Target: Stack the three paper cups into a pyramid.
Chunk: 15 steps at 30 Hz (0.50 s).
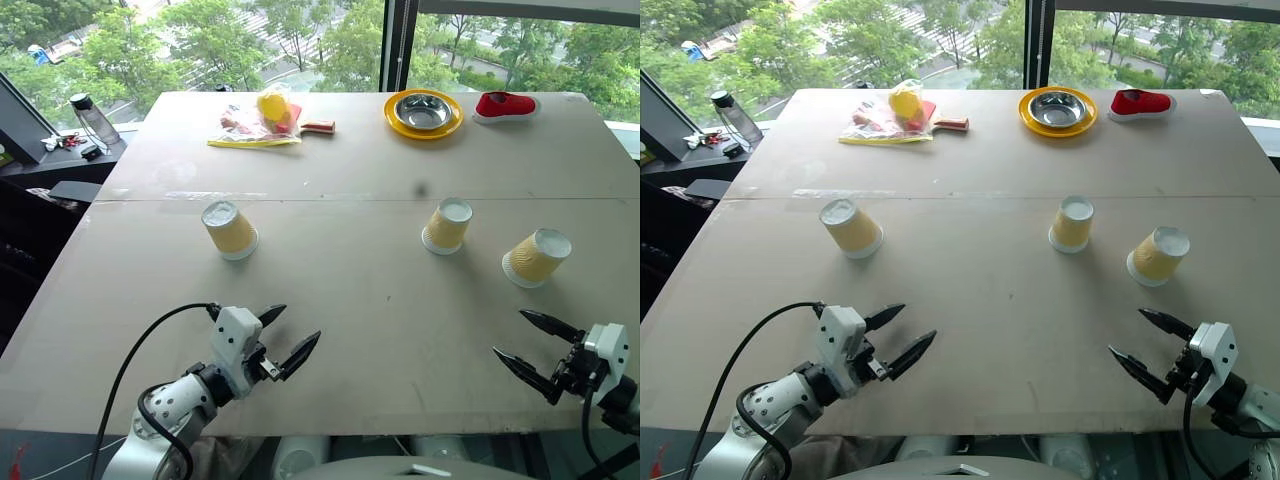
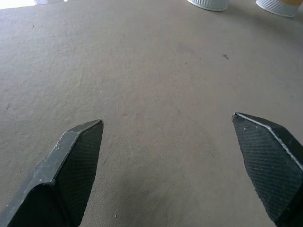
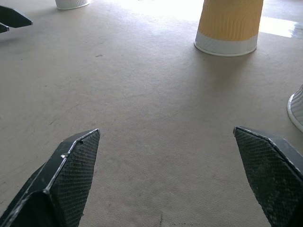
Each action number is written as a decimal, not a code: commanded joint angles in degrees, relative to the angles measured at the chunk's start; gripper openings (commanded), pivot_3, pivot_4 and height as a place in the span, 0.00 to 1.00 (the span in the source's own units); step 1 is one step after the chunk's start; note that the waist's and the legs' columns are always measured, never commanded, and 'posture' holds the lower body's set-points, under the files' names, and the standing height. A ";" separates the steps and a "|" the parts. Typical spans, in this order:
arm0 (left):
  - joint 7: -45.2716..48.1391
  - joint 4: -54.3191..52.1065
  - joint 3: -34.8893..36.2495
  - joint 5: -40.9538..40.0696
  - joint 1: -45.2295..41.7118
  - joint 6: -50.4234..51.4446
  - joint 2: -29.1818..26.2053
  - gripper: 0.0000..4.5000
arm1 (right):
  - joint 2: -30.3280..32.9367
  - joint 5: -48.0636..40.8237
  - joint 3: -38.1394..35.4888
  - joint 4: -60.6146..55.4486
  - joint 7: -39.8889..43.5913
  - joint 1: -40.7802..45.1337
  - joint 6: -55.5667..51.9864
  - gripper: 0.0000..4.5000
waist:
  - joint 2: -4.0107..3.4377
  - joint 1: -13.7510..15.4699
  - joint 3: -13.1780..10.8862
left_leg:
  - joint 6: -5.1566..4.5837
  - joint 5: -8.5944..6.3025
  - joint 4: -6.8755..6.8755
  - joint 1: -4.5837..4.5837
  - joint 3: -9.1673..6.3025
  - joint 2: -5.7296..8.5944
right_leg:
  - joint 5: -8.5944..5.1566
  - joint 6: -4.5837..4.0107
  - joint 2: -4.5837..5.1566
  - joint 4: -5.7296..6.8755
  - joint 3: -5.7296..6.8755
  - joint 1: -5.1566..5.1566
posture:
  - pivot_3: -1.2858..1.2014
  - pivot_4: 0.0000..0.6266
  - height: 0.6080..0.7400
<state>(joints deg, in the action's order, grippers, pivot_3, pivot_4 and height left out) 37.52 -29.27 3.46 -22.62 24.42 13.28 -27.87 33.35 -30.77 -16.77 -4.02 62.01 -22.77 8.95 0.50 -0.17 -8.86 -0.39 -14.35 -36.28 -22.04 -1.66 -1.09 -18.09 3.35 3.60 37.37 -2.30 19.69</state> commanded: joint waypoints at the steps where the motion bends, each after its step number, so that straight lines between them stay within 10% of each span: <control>1: 0.06 -1.20 -0.13 0.19 0.03 -0.90 0.09 0.99 | 0.18 0.25 -1.46 -2.28 -1.52 -0.64 -0.63 1.00 | 0.00 0.00 0.00 | 0.00 0.00 0.00 0.00 0.00 0.00 | 0.00 0.00 0.00 0.00 0.00 0.00 | 0.52 0.24 1.00; 15: 1.23 0.28 0.57 0.69 -0.47 -2.18 -0.17 0.99 | -0.53 2.58 -0.62 -1.08 -3.15 -0.01 -1.14 1.00 | 0.00 -0.02 0.00 | 0.00 0.00 0.00 0.00 -0.01 0.03 | 0.09 0.16 -0.09 0.00 0.01 0.00 | 0.52 0.24 1.00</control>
<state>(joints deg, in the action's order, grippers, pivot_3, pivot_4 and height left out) 38.57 -28.54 3.44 -21.88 23.85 12.09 -27.85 33.09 -27.97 -16.67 -4.44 59.17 -22.69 6.83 0.51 -0.19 -8.86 -0.39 -14.35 -36.28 -22.04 -1.66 -1.06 -18.01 3.52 3.46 37.37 -2.29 19.69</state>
